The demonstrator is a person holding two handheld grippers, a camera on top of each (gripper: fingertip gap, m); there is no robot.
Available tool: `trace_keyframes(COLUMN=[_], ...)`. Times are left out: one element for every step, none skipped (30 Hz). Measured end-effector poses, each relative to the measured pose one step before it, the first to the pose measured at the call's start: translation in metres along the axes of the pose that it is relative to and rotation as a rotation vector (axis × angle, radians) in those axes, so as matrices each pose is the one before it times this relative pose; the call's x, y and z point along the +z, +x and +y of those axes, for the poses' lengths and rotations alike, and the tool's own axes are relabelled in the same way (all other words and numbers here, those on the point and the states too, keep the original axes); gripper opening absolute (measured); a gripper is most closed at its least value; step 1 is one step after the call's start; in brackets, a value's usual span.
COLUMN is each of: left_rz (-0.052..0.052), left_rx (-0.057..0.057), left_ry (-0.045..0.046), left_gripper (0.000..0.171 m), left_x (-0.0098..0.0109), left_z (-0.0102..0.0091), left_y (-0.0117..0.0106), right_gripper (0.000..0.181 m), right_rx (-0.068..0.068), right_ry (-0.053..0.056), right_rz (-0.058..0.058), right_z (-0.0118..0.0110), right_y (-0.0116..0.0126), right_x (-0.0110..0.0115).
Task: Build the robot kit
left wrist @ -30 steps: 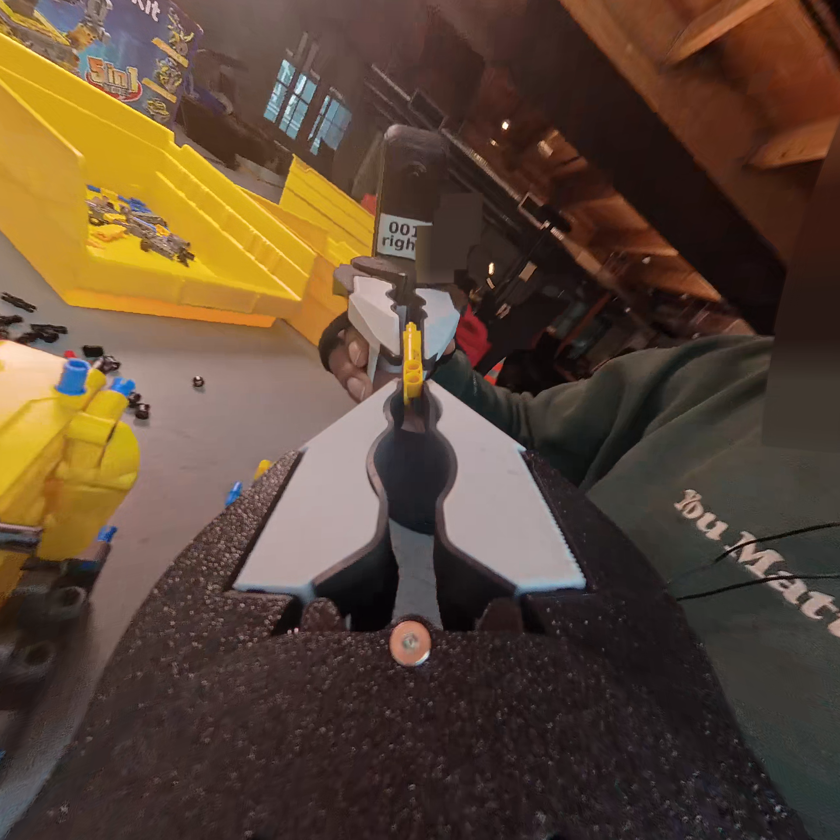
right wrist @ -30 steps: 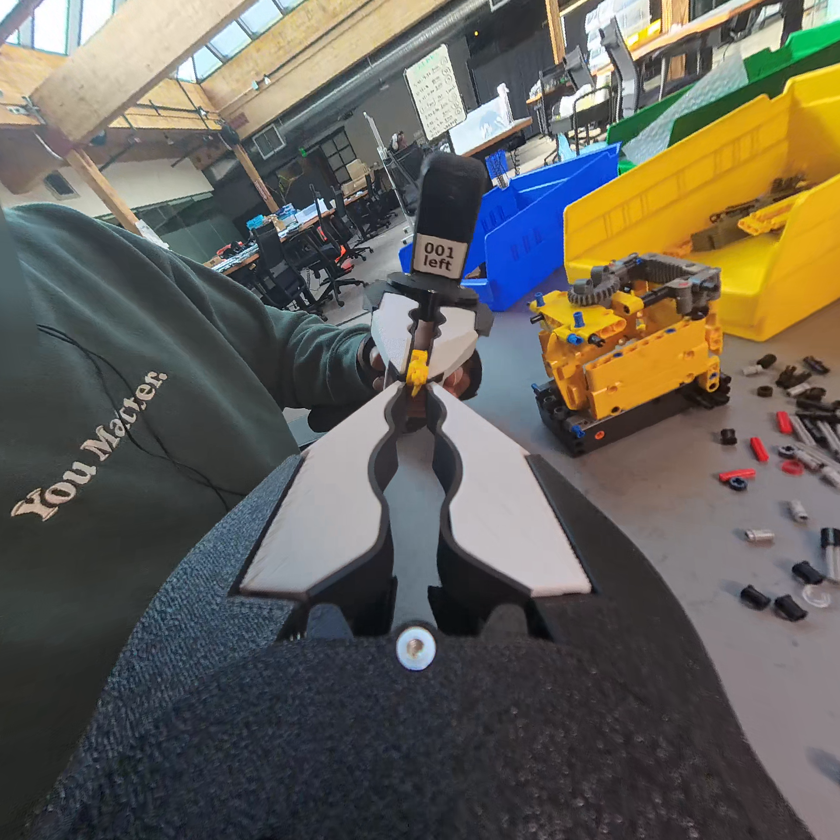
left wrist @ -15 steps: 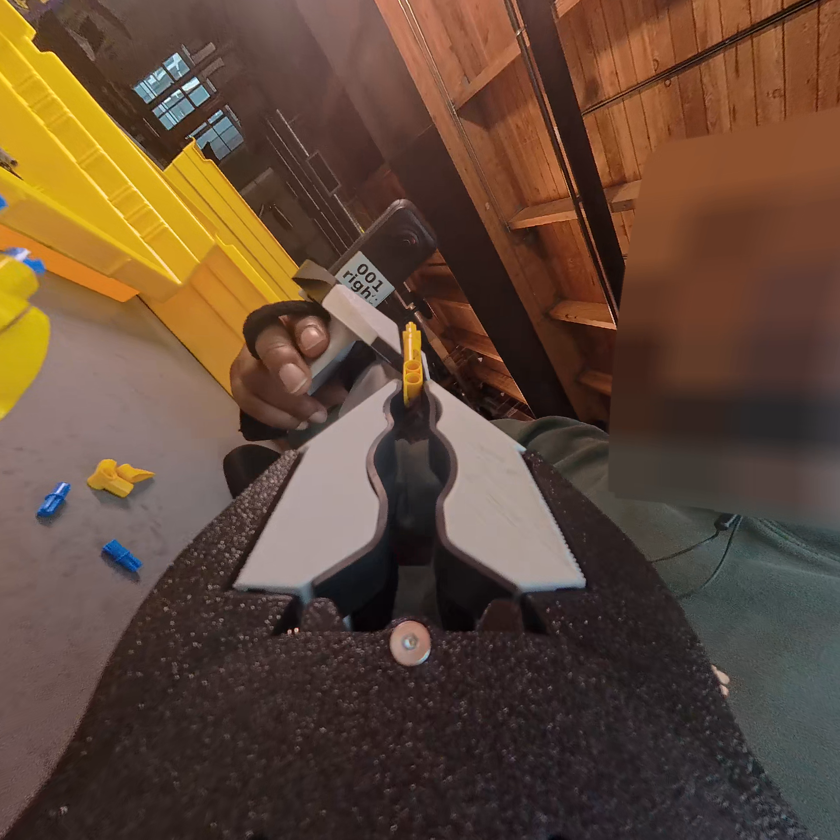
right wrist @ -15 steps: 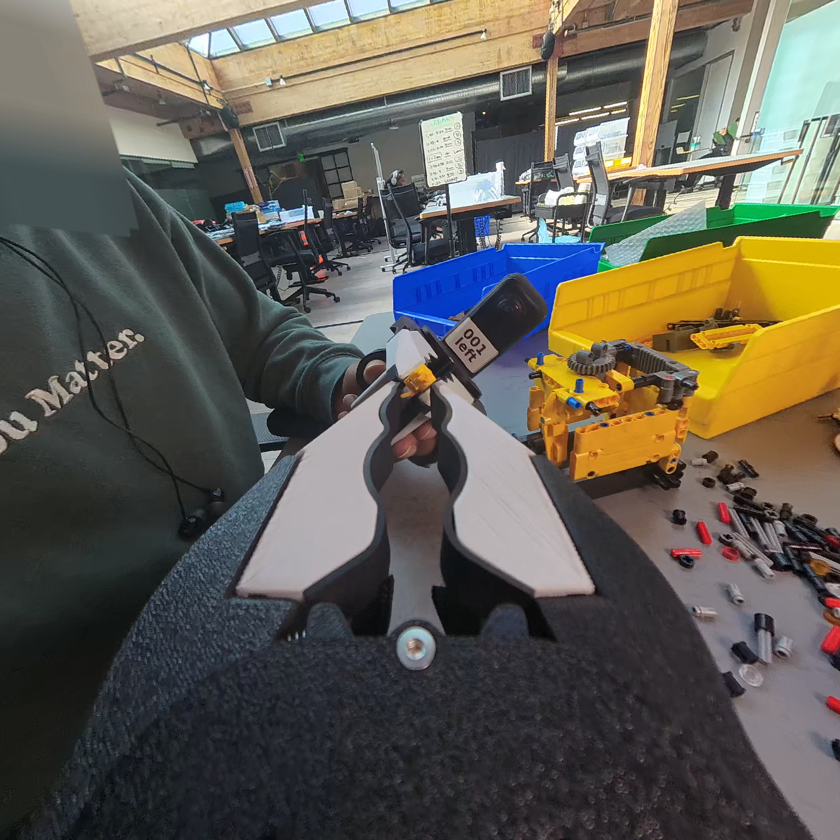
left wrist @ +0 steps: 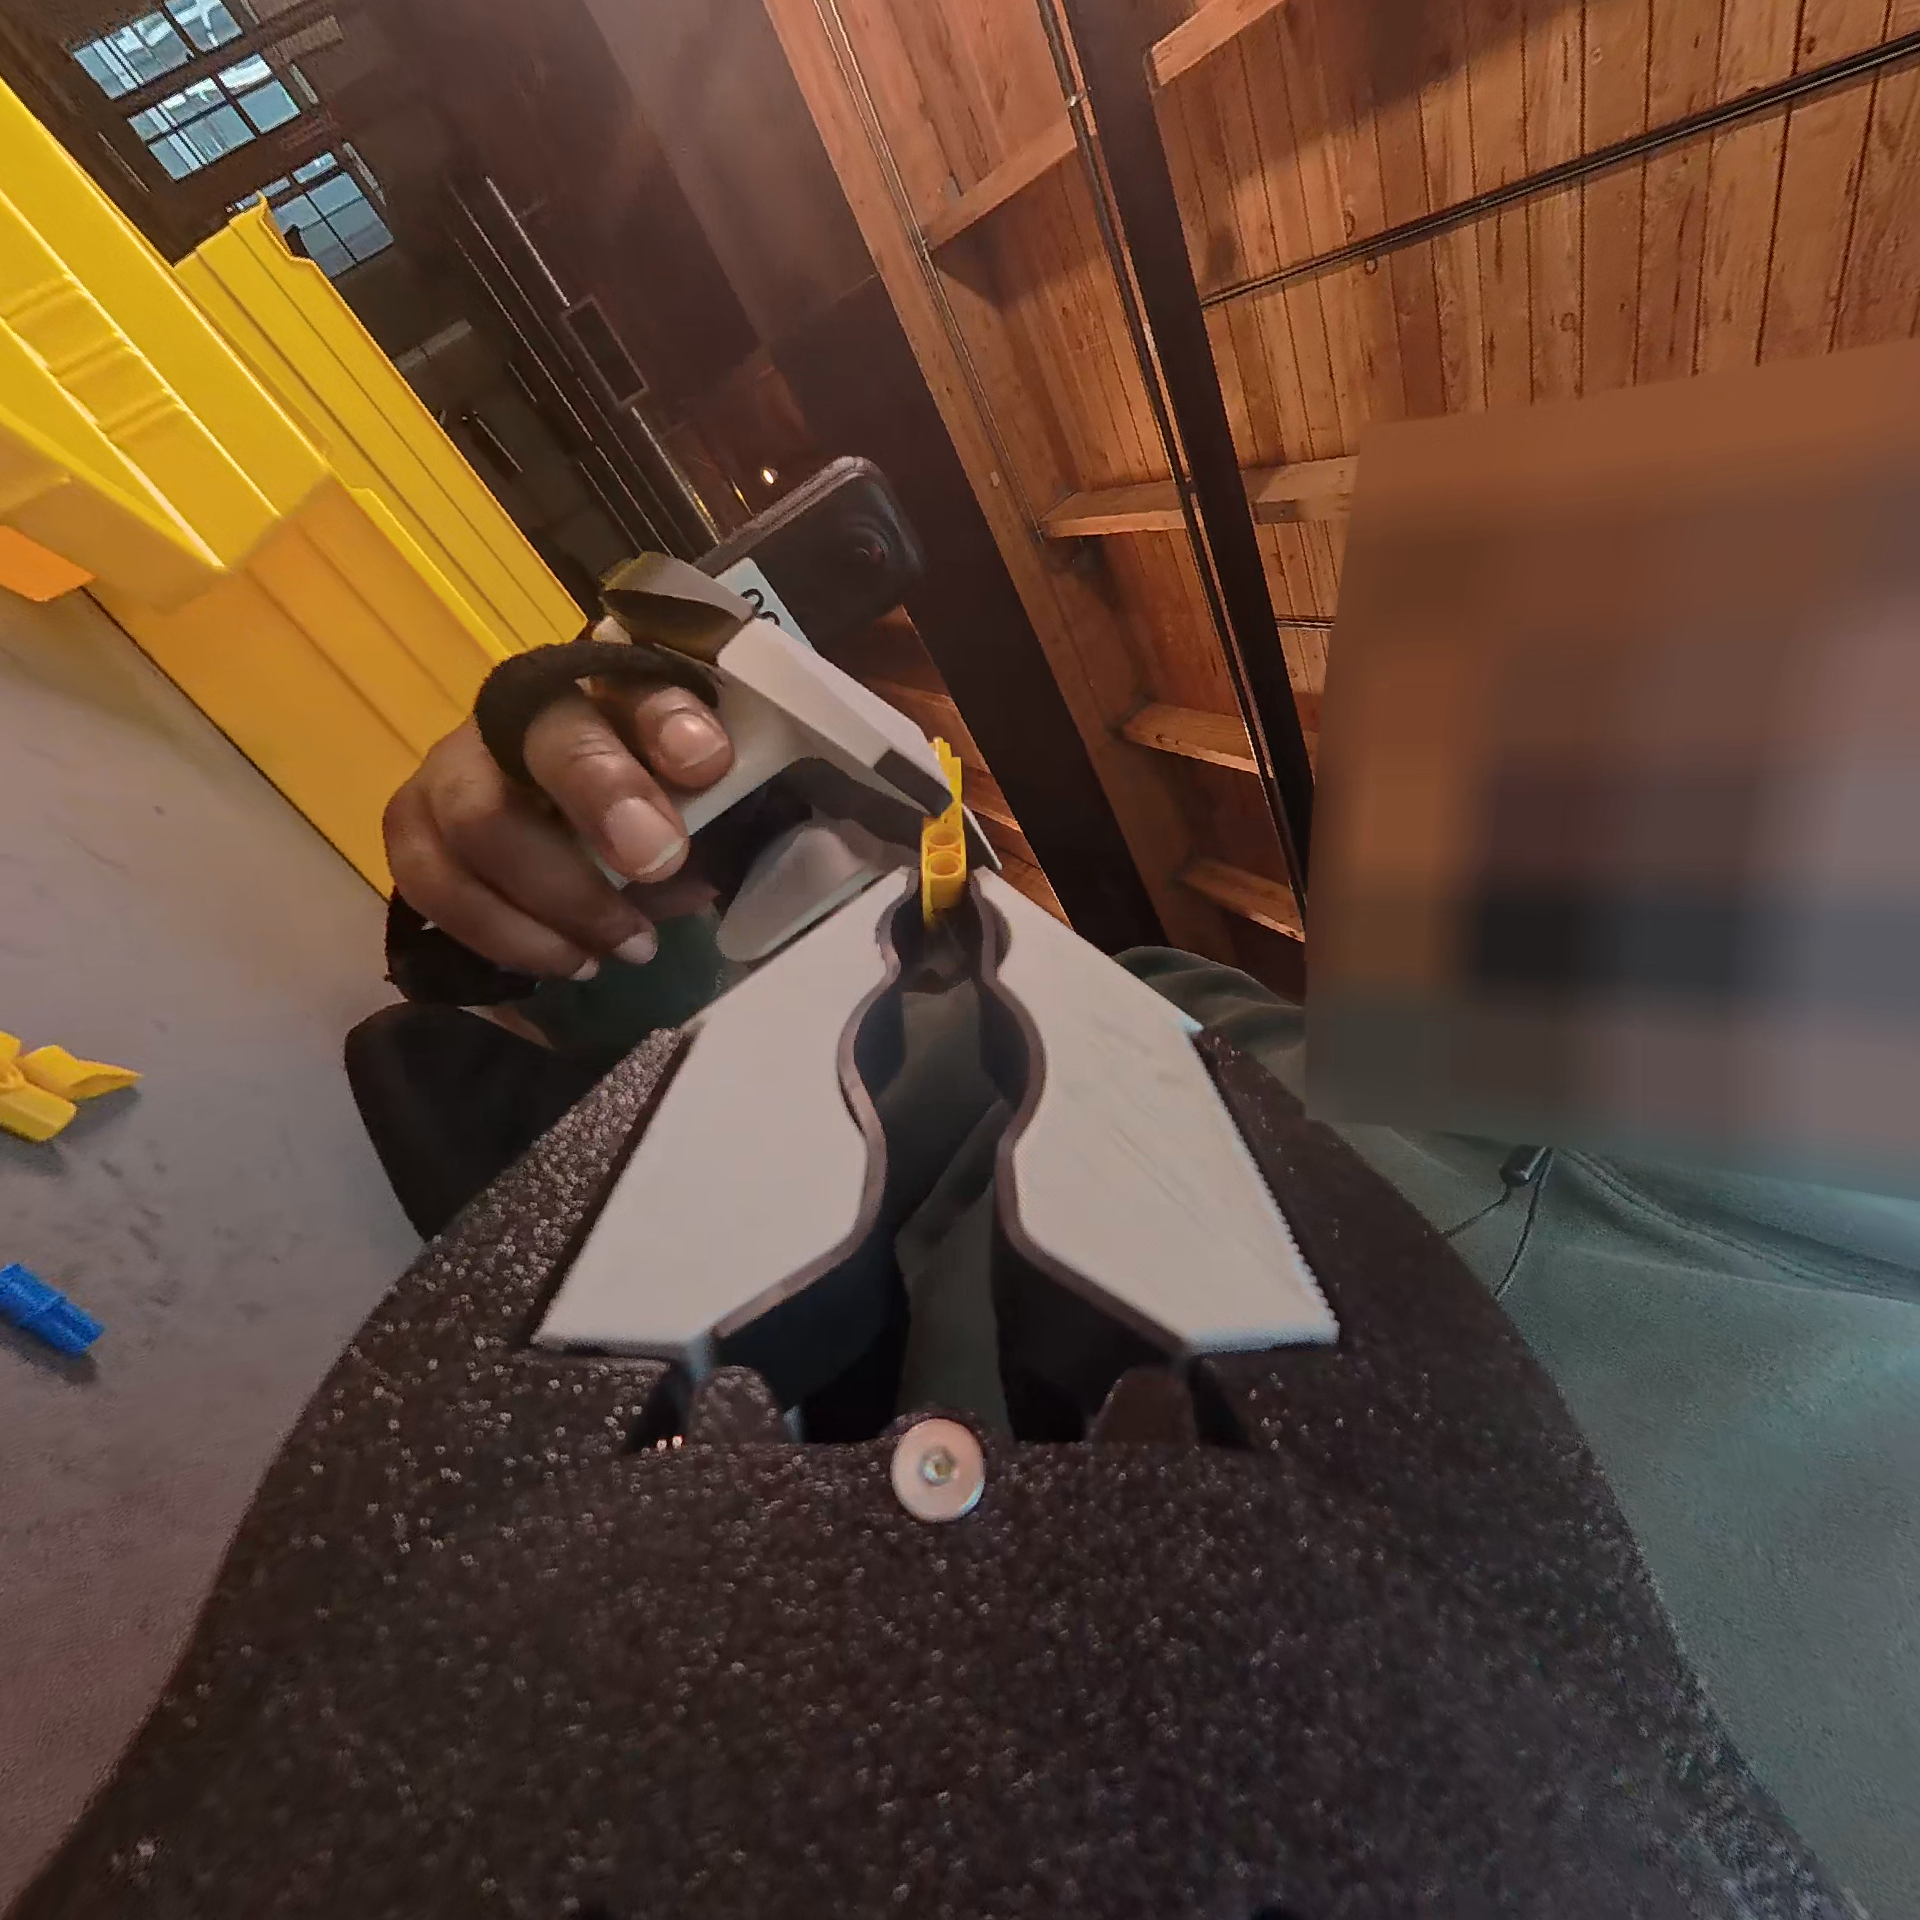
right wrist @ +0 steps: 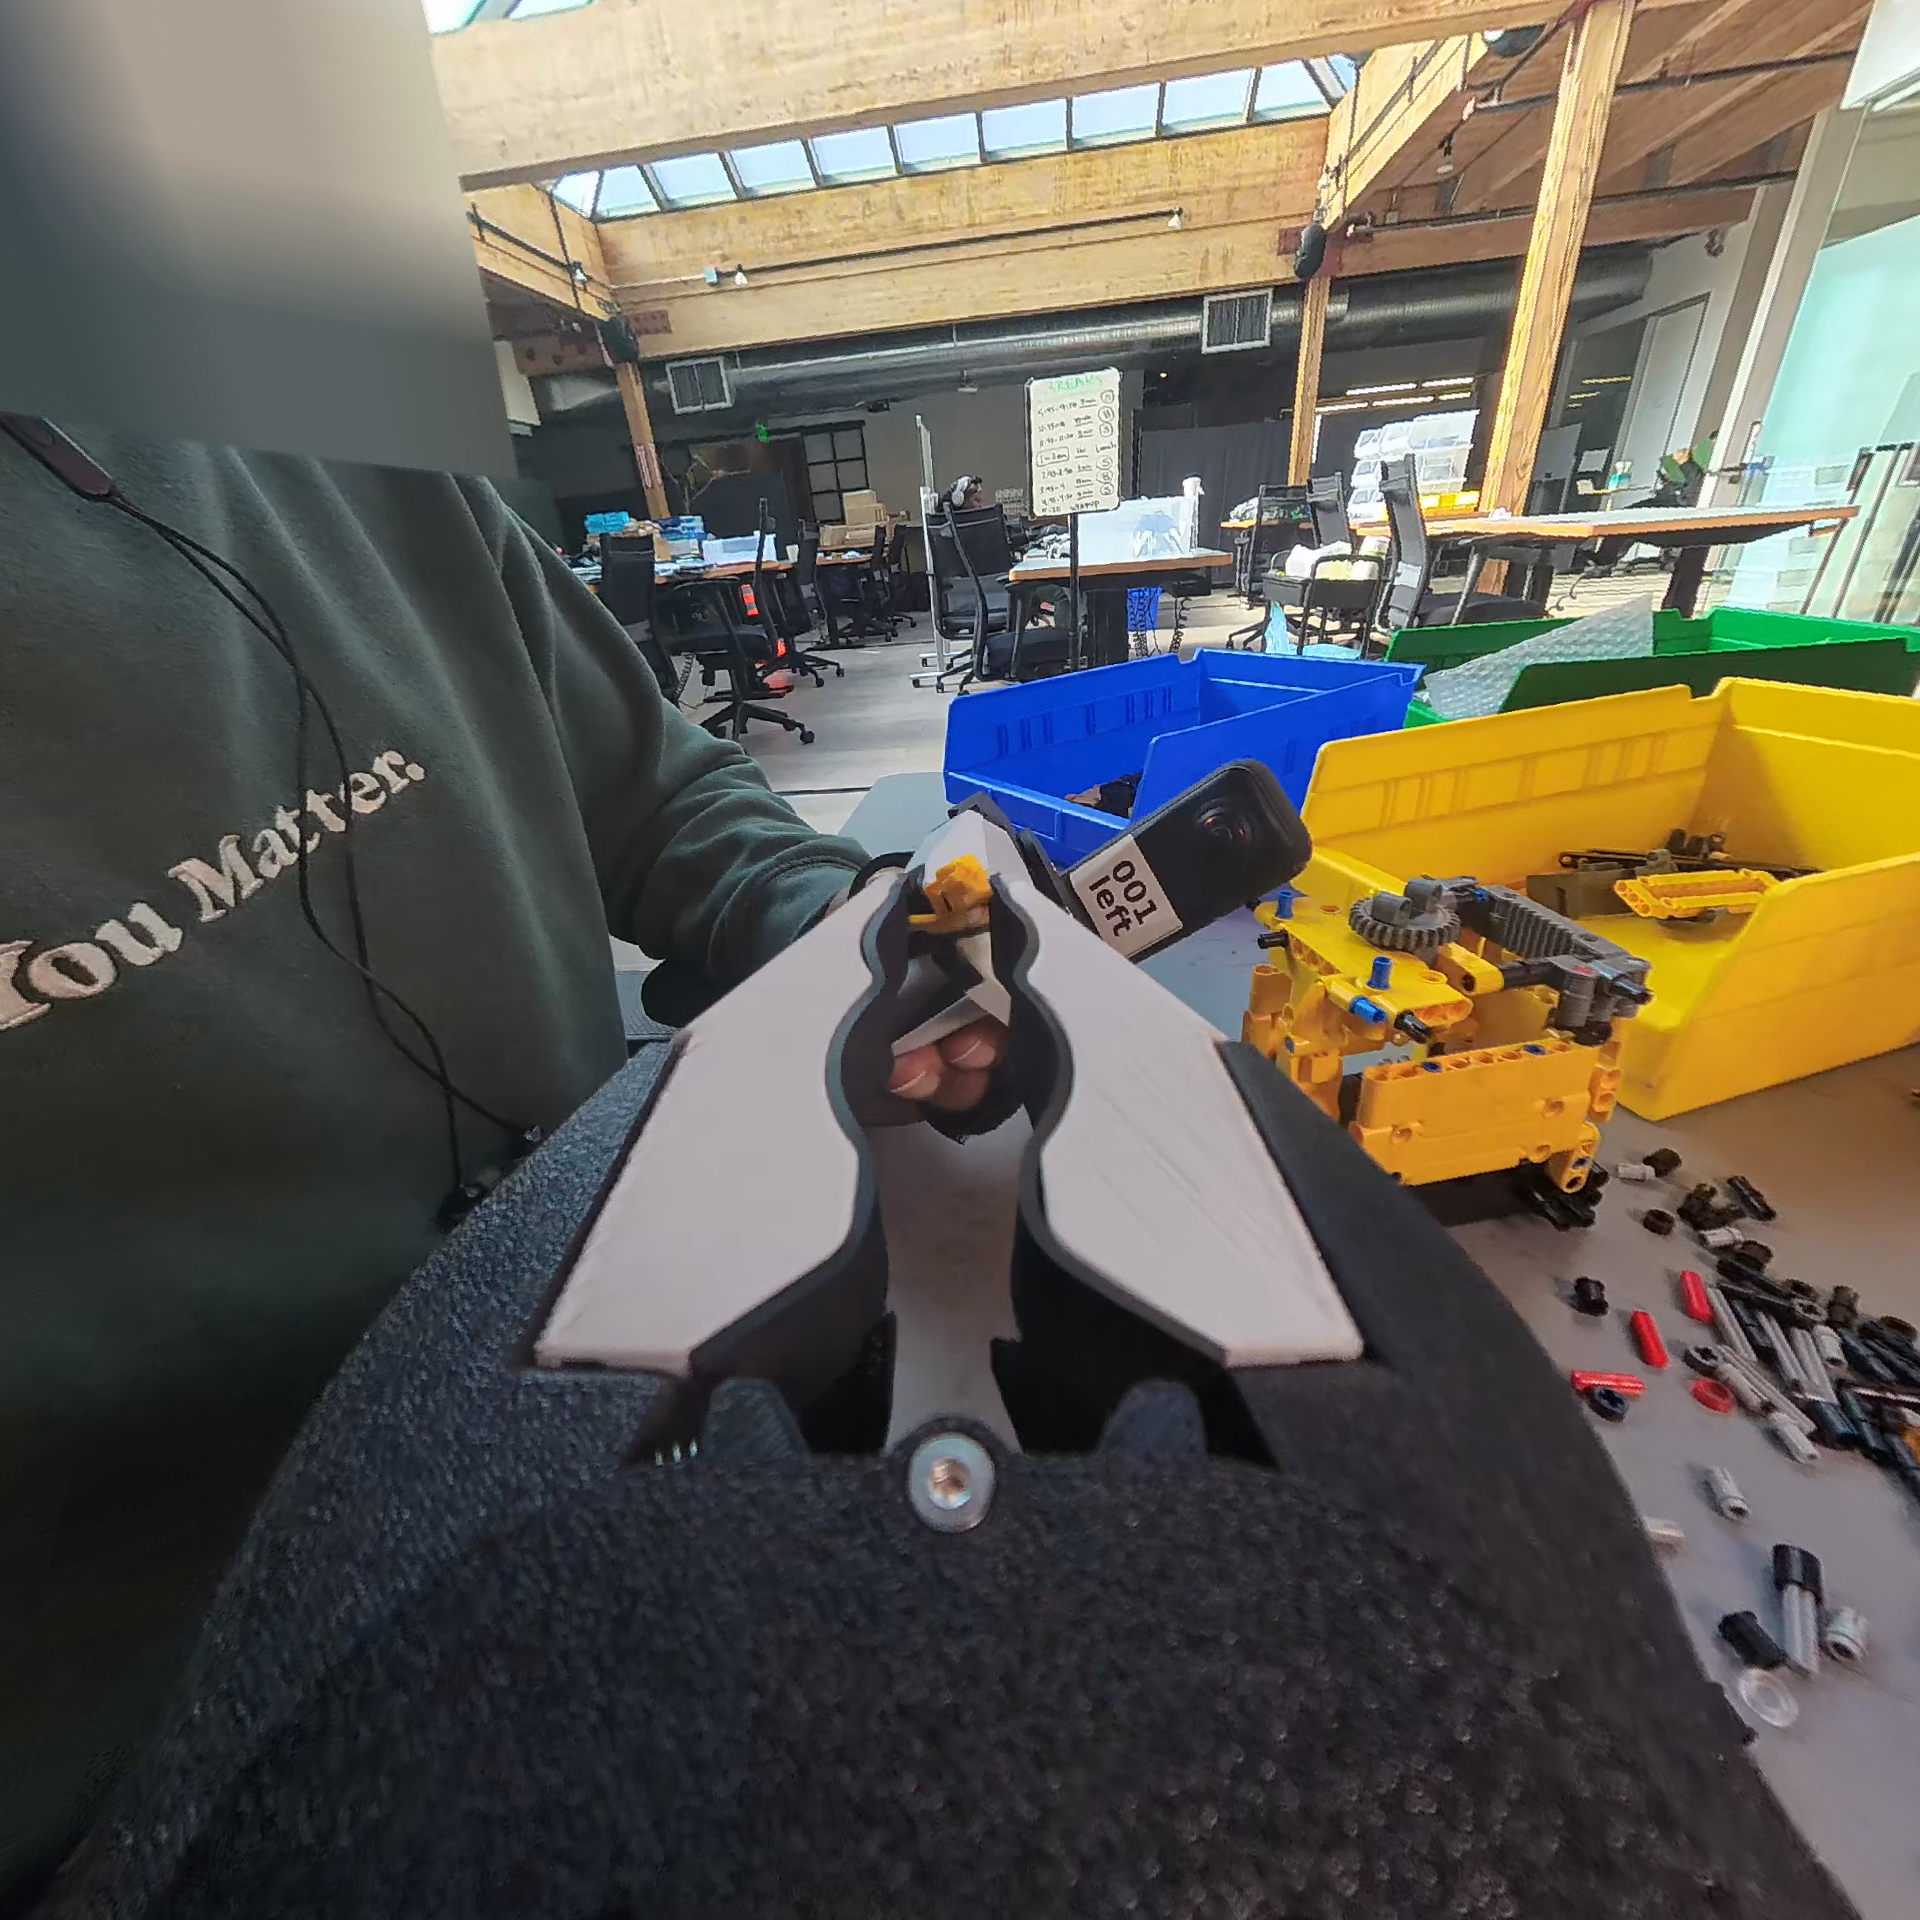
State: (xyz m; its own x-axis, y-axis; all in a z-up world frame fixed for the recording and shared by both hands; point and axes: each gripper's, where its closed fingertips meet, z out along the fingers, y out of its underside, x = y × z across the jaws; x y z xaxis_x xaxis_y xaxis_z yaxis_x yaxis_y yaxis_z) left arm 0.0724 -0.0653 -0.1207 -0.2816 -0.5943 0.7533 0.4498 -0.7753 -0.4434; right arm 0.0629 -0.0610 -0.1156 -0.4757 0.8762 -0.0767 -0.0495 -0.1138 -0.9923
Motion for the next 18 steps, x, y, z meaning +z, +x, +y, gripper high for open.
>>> trace_keyframes(left_rz=[0.0045, 0.0037, 0.0023, 0.0015, 0.0002, -0.0039, -0.0060, -0.0058, -0.0076, -0.0114, -0.0154, -0.0202, -0.0246, -0.0279, -0.0288, -0.0259, -0.0238, -0.0236], left_rx=[-0.0020, -0.0024, 0.0011, 0.0025, 0.0031, 0.0059, 0.0093, 0.0105, 0.0140, 0.0200, 0.0269, 0.0342, 0.0389, 0.0404, 0.0406, 0.0399, 0.0390, 0.0419], left_ry=[-0.00323, -0.00418, -0.00369, -0.00471, -0.00254, -0.00228, -0.00567, -0.00781, -0.00863, -0.01261, -0.01760, -0.01982, -0.01989, -0.02048, -0.02037, -0.01556, -0.01204, -0.01186], left_gripper=[0.006, 0.006, 0.006, 0.006, 0.006, 0.006, 0.006, 0.006, 0.006, 0.006, 0.007, 0.007, 0.008, 0.010, 0.013, 0.016, 0.018, 0.019], left_x=[0.00045, 0.00053, 0.00062, 0.00052, 0.00036, 0.00011, 0.00009, 0.00027, 0.00030, 0.00034, 0.00038, 0.00017, -0.00007, -0.00022, -0.00065, -0.00076, -0.00077, -0.00066], left_z=[0.00081, 0.00081, 0.00080, 0.00085, 0.00040, 0.00017, 0.00049, 0.00074, 0.00084, 0.00136, 0.00168, 0.00160, 0.00136, 0.00114, 0.00092, 0.00021, -0.00026, -0.00008], left_y=[0.00055, 0.00068, 0.00051, 0.00040, 0.00042, -0.00002, -0.00012, 0.00013, -0.00003, -0.00011, -0.00038, -0.00039, -0.00077, -0.00100, -0.00115, -0.00057, -0.00012, -0.00012], right_gripper=[0.013, 0.013, 0.013, 0.013, 0.013, 0.013, 0.013, 0.013, 0.013, 0.013, 0.013, 0.013, 0.013, 0.013, 0.013, 0.013, 0.013, 0.013], right_rx=[0.0006, 0.0038, 0.0035, 0.0017, 0.0047, 0.0100, 0.0143, 0.0163, 0.0171, 0.0158, 0.0121, 0.0095, 0.0114, 0.0145, 0.0159, 0.0167, 0.0149, 0.0089], right_ry=[0.0022, 0.0034, 0.0041, 0.0028, 0.0025, 0.0008, 0.0008, 0.0037, 0.0044, 0.0030, 0.0025, 0.0022, 0.0039, 0.0084, 0.0129, 0.0126, 0.0073, 0.0056], right_rz=[-0.0068, -0.0086, -0.0077, -0.0073, -0.0052, -0.0041, -0.0062, -0.0082, -0.0091, -0.0111, -0.0121, -0.0112, -0.0099, -0.0094, -0.0103, -0.0077, 0.0013, 0.0047], right_z=[-0.00042, -0.00056, -0.00045, -0.00036, -0.00031, -0.00006, 0.00020, -0.00009, -0.00003, 0.00022, 0.00044, 0.00049, -0.00004, -0.00105, -0.00220, -0.00246, -0.00181, -0.00127], right_y=[-0.00109, -0.00099, -0.00101, -0.00088, -0.00057, 0.00003, -0.00013, -0.00033, -0.00047, -0.00070, -0.00100, -0.00082, -0.00067, -0.00042, -0.00045, -0.00011, 0.00125, 0.00161], right_x=[-0.00002, -0.00014, -0.00024, -0.00019, 0.00000, -0.00013, -0.00008, -0.00014, -0.00014, -0.00036, -0.00039, -0.00046, -0.00065, -0.00088, -0.00134, -0.00154, -0.00152, -0.00164])
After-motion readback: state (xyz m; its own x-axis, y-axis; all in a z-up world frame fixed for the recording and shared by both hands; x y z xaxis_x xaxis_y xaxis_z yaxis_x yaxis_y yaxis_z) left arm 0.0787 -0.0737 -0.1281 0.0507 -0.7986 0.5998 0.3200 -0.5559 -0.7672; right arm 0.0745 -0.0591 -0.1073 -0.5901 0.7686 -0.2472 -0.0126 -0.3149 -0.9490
